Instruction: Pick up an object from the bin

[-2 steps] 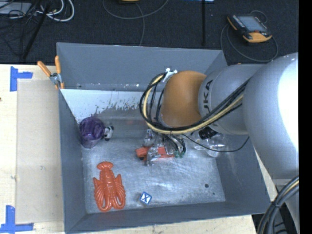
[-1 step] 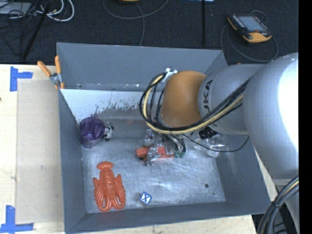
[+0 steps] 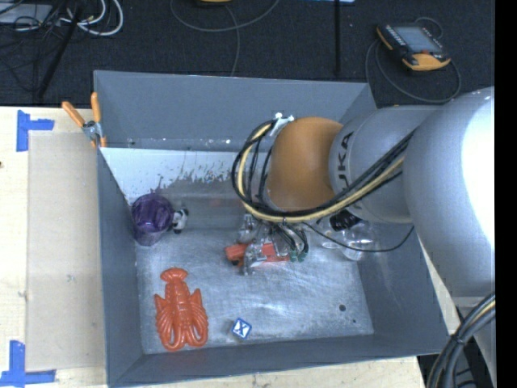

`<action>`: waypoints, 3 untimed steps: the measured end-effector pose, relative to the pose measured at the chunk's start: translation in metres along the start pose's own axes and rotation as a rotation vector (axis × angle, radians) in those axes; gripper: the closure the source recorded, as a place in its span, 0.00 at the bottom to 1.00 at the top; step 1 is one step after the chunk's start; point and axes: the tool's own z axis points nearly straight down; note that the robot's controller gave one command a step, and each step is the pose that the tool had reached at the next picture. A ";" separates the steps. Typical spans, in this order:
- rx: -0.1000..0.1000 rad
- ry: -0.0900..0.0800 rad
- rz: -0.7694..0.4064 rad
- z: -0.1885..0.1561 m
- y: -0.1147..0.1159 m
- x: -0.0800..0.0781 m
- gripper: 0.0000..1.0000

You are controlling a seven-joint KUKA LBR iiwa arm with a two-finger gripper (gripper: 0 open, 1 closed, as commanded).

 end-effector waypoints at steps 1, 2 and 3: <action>0.001 0.009 -0.001 -0.008 0.000 0.002 1.00; 0.001 0.011 -0.001 -0.027 0.000 0.003 1.00; 0.001 0.006 -0.001 -0.040 0.000 0.001 1.00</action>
Offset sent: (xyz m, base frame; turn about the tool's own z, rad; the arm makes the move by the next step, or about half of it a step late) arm 0.0000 0.0000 0.0301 0.0000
